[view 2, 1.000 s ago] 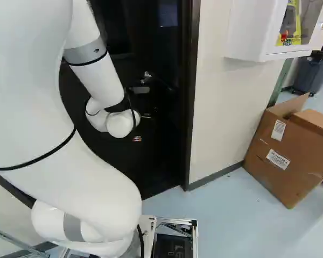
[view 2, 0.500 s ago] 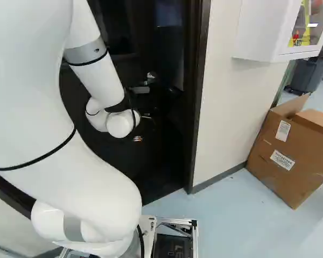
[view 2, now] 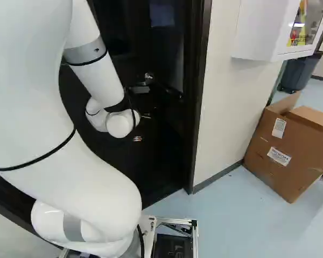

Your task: Open the door and move inside

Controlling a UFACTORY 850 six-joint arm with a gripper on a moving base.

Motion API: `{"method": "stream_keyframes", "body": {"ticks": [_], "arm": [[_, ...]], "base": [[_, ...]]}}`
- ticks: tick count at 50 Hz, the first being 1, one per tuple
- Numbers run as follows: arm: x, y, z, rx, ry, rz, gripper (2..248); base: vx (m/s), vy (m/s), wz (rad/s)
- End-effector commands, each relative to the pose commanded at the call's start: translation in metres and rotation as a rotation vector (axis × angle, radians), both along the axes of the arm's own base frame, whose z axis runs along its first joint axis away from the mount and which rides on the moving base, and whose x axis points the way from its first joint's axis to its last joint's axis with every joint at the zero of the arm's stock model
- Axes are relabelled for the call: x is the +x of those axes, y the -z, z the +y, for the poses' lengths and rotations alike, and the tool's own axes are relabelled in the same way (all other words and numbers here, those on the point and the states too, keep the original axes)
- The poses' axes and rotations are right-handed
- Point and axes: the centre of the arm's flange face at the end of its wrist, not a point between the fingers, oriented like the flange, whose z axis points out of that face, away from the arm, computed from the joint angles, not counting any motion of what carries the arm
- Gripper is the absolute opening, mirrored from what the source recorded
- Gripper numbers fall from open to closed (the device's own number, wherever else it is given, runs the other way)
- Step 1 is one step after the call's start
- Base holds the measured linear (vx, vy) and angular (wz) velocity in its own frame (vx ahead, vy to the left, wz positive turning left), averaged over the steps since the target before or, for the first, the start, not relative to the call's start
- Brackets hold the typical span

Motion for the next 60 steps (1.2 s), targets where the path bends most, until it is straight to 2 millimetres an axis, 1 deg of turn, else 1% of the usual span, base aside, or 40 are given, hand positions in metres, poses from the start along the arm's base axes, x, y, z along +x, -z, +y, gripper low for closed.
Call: {"method": "stream_keyframes", "body": {"ticks": [32, 60], "arm": [[0.001, 0.0, 0.0, 0.0, 0.0, 0.0, 247], [0.022, 0.0, 0.006, 0.0, -0.011, -0.001, 247]], "base": [[0.0, 0.0, 0.0], [0.0, 0.0, 0.0]]}}
